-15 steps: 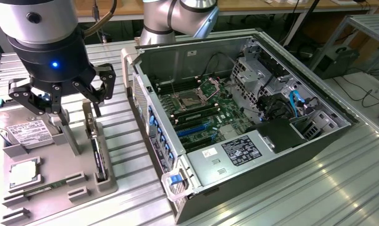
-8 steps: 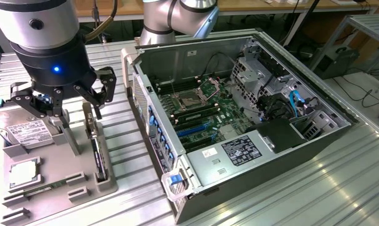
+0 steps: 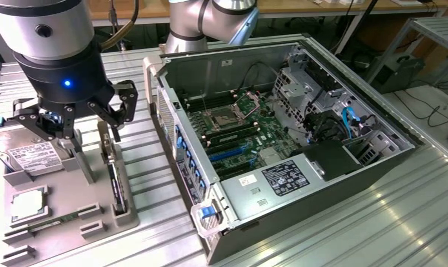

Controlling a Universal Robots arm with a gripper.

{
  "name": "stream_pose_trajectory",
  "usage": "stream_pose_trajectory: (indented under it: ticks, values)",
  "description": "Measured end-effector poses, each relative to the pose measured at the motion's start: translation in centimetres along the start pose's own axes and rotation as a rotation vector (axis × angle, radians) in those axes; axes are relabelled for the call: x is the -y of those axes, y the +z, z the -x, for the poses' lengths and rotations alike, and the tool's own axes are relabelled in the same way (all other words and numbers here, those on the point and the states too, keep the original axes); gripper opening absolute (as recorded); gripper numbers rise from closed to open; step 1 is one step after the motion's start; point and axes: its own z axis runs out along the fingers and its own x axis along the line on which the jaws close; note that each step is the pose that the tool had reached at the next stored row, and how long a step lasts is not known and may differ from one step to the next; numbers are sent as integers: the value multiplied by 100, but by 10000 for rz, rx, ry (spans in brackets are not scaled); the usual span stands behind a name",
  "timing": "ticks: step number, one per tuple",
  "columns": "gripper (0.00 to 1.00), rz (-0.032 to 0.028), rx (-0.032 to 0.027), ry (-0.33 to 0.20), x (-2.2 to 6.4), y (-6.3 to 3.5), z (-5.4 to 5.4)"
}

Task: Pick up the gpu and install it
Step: 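Pick up the gpu and move the gpu toward the slot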

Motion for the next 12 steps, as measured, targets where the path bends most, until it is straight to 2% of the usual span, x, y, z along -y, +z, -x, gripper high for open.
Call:
stream_pose_trajectory:
  ticks: [12]
  values:
    - [60, -1, -3, 0, 3, 71, -1]
